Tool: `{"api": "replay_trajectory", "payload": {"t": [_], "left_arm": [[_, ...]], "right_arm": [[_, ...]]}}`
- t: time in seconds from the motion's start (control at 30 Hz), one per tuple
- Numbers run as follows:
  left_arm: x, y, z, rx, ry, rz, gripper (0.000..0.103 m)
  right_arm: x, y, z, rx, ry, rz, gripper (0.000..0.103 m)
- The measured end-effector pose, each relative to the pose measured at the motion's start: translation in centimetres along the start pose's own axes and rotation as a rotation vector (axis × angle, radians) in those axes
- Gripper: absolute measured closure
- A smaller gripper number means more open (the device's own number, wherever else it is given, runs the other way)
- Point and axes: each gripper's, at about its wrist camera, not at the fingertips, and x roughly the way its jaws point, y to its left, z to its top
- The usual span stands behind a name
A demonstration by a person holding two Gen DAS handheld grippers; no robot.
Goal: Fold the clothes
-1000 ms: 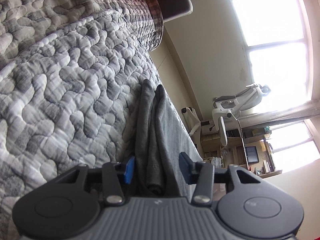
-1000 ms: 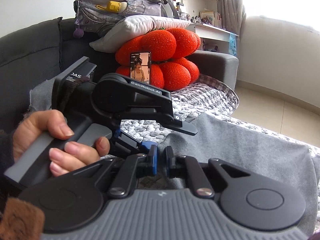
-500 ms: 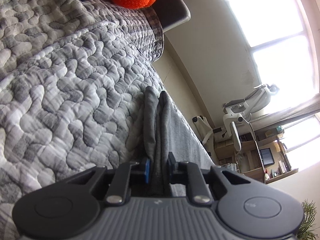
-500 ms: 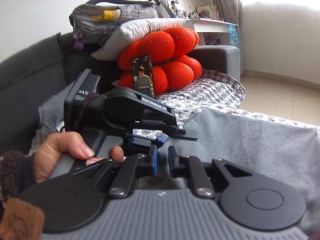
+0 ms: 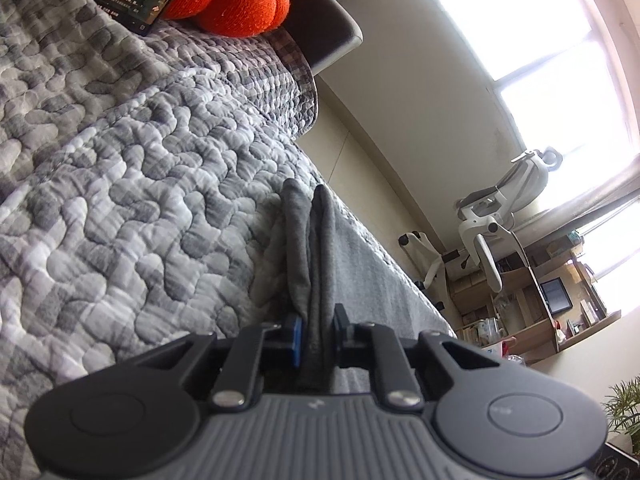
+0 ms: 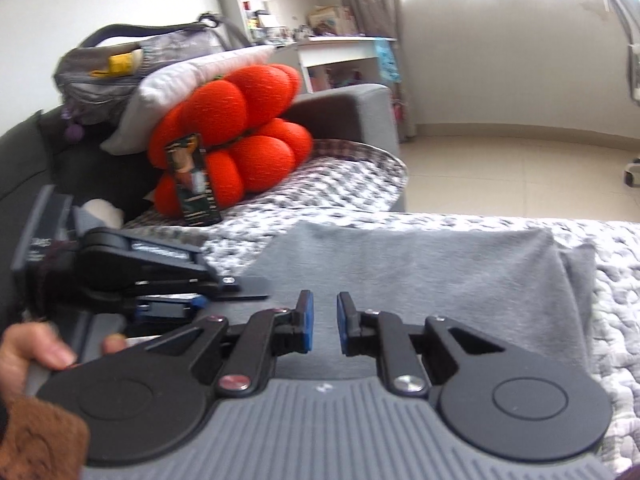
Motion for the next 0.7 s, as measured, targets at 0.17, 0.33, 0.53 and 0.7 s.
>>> {"api": "replay_trajectory", "payload": {"t": [0.17, 0.33, 0.53, 0.7], "left_arm": [[-0.6, -0.8, -0.1, 0.010, -0.013, -0.007, 0.090], [-1.2, -1.6, -0.1, 0.020, -0.026, -0.014, 0.090], [-1.8, -2.7, -0.2, 0.036, -0.040, -0.018, 0.090], [-2.0, -4.5, -0.1, 0.060, -0.041, -0.009, 0.090]], "right_arm": [[0.9, -1.3, -0.1, 0.038, 0.004, -0.057, 0.086], [1.8, -2.3, -0.4, 0.068, 0.023, -0.100, 0.086], [2.5, -3.2, -0.7, 0.097, 0.036, -0.120, 0.086], [2.0, -3.7, -0.2, 0.130, 0.038, -0.100, 0.086]]}}
